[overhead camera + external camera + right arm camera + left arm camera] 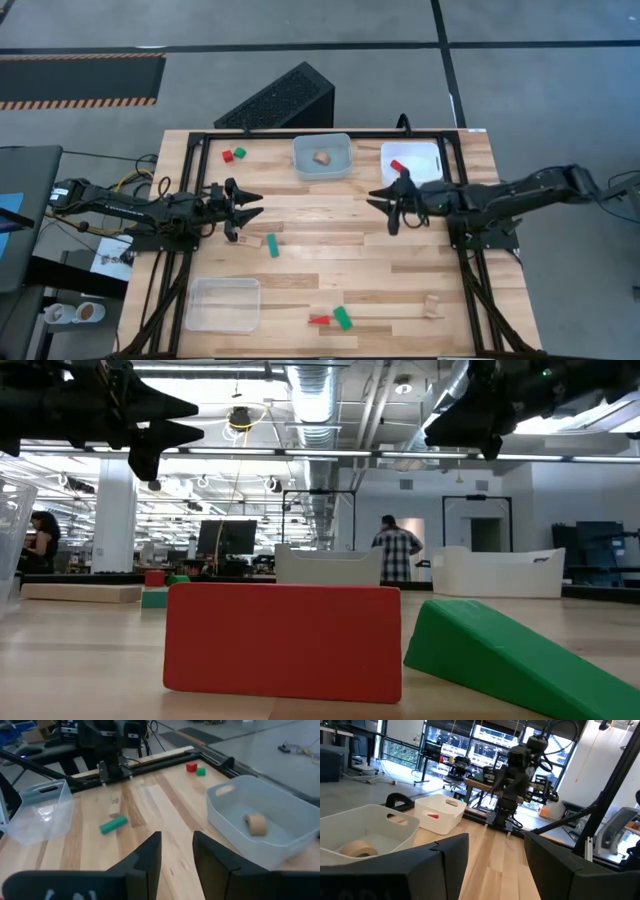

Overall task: Sort & place blocks by color
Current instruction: Put the middle green block into the transparent bin

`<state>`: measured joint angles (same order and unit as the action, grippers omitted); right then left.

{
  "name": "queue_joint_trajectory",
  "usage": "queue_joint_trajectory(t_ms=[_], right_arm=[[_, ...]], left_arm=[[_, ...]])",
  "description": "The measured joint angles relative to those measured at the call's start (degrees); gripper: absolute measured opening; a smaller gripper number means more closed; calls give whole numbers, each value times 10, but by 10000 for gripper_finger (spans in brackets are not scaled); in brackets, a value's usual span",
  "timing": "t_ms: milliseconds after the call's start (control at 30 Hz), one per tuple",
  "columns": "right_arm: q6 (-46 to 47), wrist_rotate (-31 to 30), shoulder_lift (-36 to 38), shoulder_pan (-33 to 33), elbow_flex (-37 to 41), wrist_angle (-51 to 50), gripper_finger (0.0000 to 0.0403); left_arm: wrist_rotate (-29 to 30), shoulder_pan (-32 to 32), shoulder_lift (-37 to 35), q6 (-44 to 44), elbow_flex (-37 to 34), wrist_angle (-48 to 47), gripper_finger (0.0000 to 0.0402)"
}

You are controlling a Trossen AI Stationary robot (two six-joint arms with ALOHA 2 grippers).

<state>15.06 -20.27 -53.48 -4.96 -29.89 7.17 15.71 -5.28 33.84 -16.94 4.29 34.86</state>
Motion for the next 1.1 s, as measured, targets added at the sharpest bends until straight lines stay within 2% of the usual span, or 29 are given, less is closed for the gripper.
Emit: queue_joint_trajectory(t_ms=[100,200,267,367,500,700,867,967,1100], right_arm=[[-3,-25,-25,-26,0,30,134],[-4,-28,-44,-35,0,53,134],[-5,-30,-52,-35,0,57,134],[-5,-30,-51,-29,0,59,135],[-8,-30,-44,-21,0,65,134],[-21,-27,-38,-16,0,78,134],[-20,-24,-38,-18,0,80,134],[-20,-24,-38,-19,0,80,134],[-20,-23,-38,-31,0,81,134]], left_arm=[[3,0,1,-1,0,-6,178],[31,0,4,-31,4,-18,178],[21,-3,15,-46,20,-48,178],[14,-17,48,-59,55,-106,178],[45,-35,113,-56,110,-171,178],[-3,-56,215,-20,211,-360,178],[-14,-66,299,5,272,-474,178],[-39,-74,350,53,306,-530,178],[-45,-81,409,142,343,-565,178]])
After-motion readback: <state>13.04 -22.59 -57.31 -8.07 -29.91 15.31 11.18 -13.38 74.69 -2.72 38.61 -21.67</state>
